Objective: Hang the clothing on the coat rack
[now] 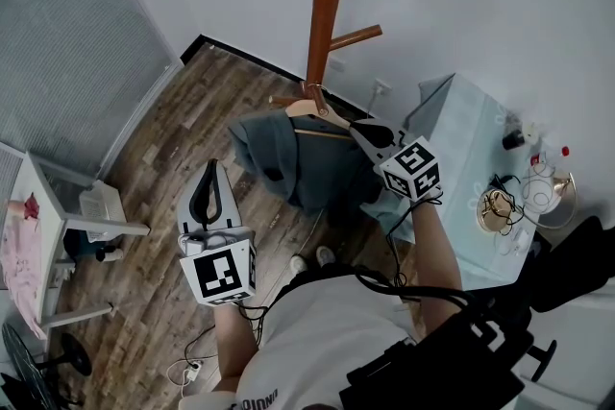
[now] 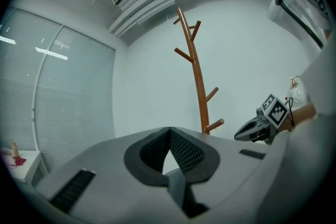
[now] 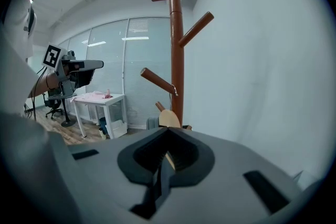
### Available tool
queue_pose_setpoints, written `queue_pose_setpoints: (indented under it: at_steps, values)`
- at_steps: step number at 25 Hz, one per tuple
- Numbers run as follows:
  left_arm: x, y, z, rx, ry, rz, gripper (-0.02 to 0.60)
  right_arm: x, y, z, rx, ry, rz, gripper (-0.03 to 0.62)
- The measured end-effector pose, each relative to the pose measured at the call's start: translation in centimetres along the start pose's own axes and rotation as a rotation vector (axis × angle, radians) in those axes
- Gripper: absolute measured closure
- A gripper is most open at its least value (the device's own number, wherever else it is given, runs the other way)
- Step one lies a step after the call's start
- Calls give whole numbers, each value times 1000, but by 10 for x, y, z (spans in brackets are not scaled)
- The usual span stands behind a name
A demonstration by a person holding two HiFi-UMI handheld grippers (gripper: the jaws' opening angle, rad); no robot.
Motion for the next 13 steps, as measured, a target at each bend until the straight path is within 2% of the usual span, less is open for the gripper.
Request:
queue_pose_setpoints:
  at_steps: [13]
  values:
    - [-2, 1, 2, 0, -3, -3, 569, -1, 1, 3, 16, -2, -16, 576]
Point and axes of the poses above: the fingertips, and each gripper's own axes: x backward along the fingers, z to its right, y out of its underside, the point moved 10 cm from there along x, backward along the fingers, and after that the axes turned 12 degrees about z, right-handed, at the moved point
